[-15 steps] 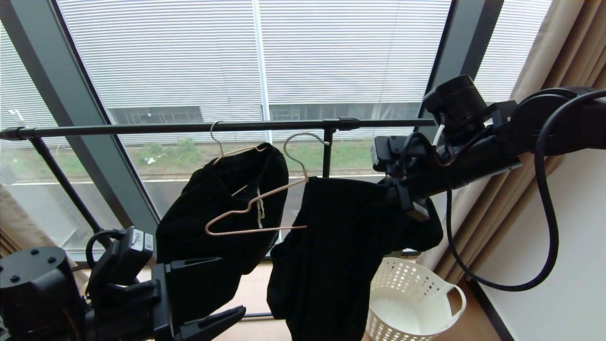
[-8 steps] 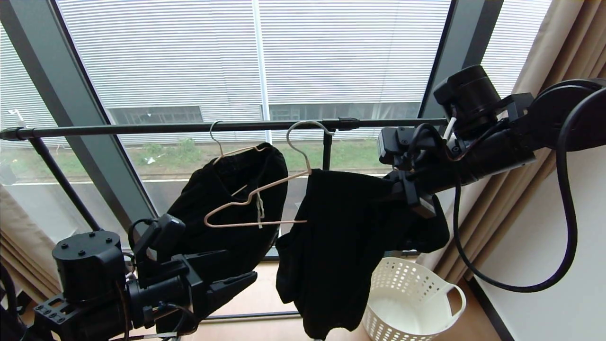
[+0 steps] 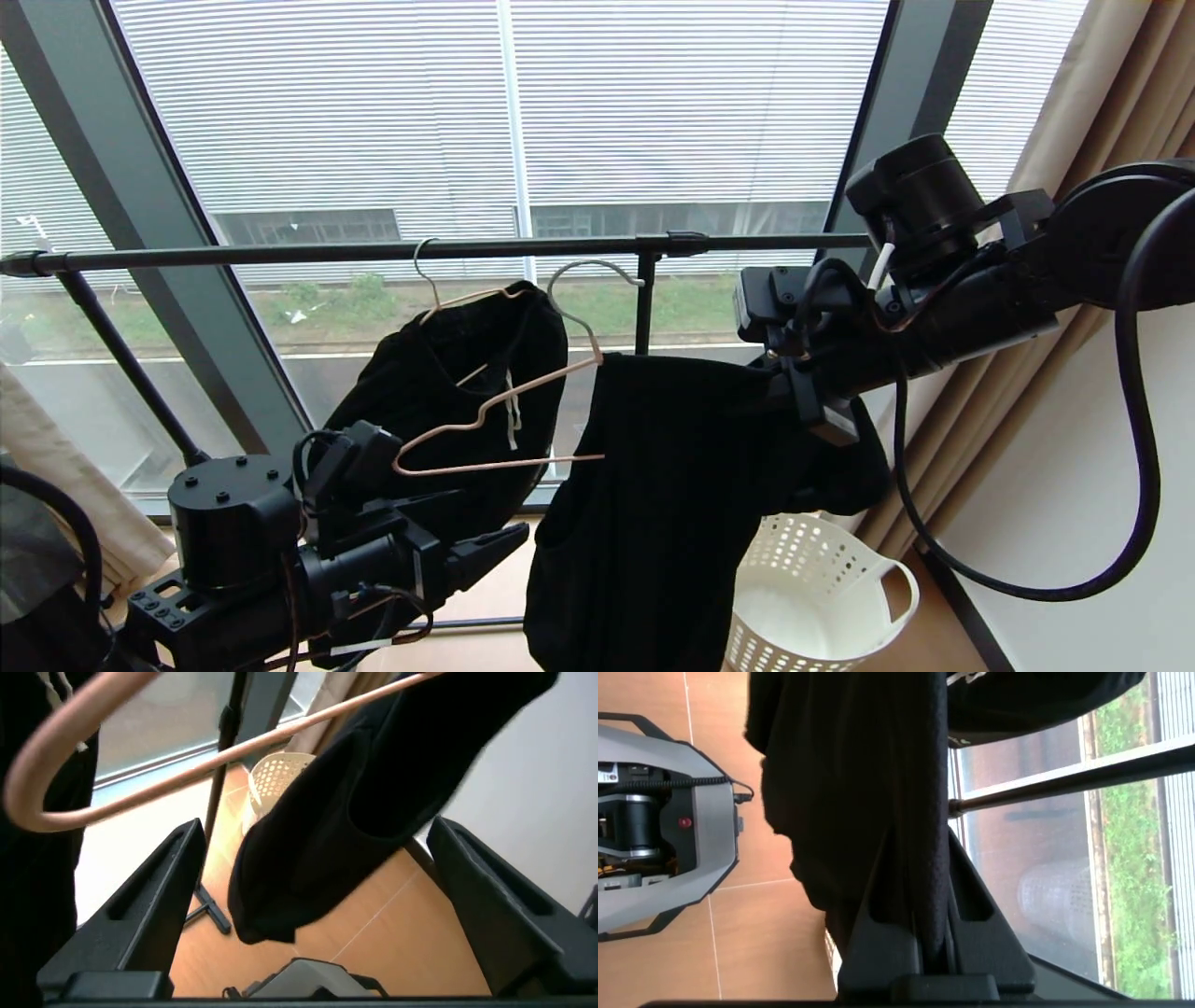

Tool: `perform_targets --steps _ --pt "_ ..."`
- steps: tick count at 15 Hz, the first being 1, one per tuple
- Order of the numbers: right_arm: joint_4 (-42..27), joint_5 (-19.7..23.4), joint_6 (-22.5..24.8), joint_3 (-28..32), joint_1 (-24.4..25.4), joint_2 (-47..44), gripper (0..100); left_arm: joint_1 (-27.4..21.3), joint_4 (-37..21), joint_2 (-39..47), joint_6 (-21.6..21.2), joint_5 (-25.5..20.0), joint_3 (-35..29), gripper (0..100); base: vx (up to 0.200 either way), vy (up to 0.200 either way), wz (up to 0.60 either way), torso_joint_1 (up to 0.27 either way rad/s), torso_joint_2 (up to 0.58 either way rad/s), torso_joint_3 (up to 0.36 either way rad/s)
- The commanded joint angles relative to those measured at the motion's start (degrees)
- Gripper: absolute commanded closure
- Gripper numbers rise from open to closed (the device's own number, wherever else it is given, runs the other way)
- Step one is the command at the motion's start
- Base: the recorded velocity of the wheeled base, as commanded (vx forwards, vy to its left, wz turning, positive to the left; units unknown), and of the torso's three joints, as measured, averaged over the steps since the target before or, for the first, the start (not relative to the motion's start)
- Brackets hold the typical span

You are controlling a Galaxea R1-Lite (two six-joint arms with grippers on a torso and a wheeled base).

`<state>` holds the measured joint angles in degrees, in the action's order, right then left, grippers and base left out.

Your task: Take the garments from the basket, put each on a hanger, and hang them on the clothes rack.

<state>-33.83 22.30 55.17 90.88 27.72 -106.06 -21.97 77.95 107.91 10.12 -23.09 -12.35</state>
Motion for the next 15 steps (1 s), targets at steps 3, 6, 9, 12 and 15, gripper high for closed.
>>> perform_targets --steps 3,6,9,12,15 --pt "0.08 0.03 -0.07 0.0 1.11 0.59 100 -0.97 2.56 2.39 0.08 0.15 0.04 0 0.0 0.0 0.0 0.0 0.0 0.0" --pt "0.08 0.03 0.02 0.0 1.9 0.59 100 -1.59 2.82 3.27 -0.01 0.68 0.04 0 0.0 0.0 0.0 0.0 0.0 0.0" --pt "0.08 0.03 -0.07 -0.09 2.51 0.77 100 -2.11 2.82 3.89 -0.1 1.47 -0.13 0 0.0 0.0 0.0 0.0 0.0 0.0" --pt "0.08 0.03 -0.07 -0.09 2.78 0.85 100 -2.11 3.88 4.24 -0.01 2.96 -1.01 0 0.0 0.0 0.0 0.0 0.0 0.0" --pt "0.08 0.03 -0.07 -0.09 3.57 0.85 100 -2.47 4.06 4.94 -0.01 4.28 -1.19 0 0.0 0.0 0.0 0.0 0.0 0.0"
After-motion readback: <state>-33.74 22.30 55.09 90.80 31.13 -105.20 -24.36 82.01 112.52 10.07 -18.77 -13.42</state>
